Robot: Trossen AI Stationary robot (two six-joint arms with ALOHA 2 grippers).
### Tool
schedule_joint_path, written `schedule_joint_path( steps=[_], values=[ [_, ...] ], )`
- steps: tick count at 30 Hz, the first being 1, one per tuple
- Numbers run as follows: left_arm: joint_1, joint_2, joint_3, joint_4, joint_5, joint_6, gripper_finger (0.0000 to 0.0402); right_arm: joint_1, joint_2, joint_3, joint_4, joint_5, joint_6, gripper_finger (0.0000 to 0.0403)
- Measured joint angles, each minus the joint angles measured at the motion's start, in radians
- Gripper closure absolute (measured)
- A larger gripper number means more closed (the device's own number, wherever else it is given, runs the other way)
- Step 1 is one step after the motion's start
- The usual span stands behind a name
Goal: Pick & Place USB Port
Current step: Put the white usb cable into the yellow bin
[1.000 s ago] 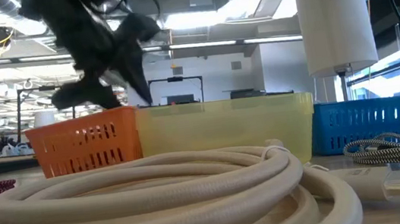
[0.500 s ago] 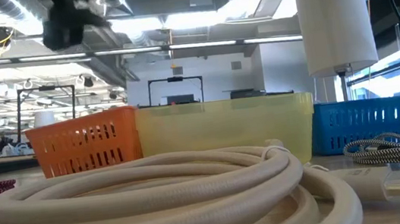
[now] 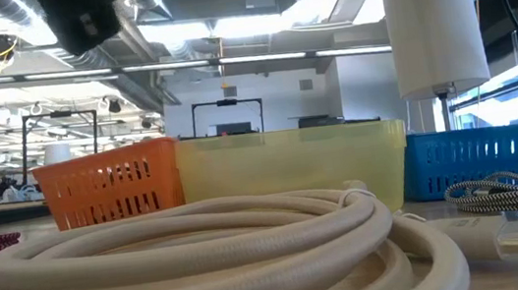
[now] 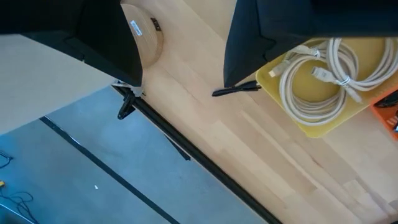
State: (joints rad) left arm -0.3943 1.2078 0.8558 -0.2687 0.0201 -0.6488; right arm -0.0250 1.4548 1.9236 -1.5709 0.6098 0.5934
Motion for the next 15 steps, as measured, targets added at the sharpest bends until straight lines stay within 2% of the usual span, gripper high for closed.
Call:
schedule_joint_path(
  steps=[6,11,15],
  values=[
    [0.002,0.190,0.137,-0.077,0.080,0.306,0.0224,-0.021,0.000,0.000,0.000,0.000,-0.006,0.0173],
    [0.002,0.324,0.260,-0.193,0.046,0.566,0.0224,-0.024,0.000,0.000,0.000,0.000,-0.052,0.0173],
    [0.003,0.415,0.311,-0.201,0.015,0.697,0.0224,-0.026,0.000,0.000,0.000,0.000,-0.080,0.0173]
  ],
)
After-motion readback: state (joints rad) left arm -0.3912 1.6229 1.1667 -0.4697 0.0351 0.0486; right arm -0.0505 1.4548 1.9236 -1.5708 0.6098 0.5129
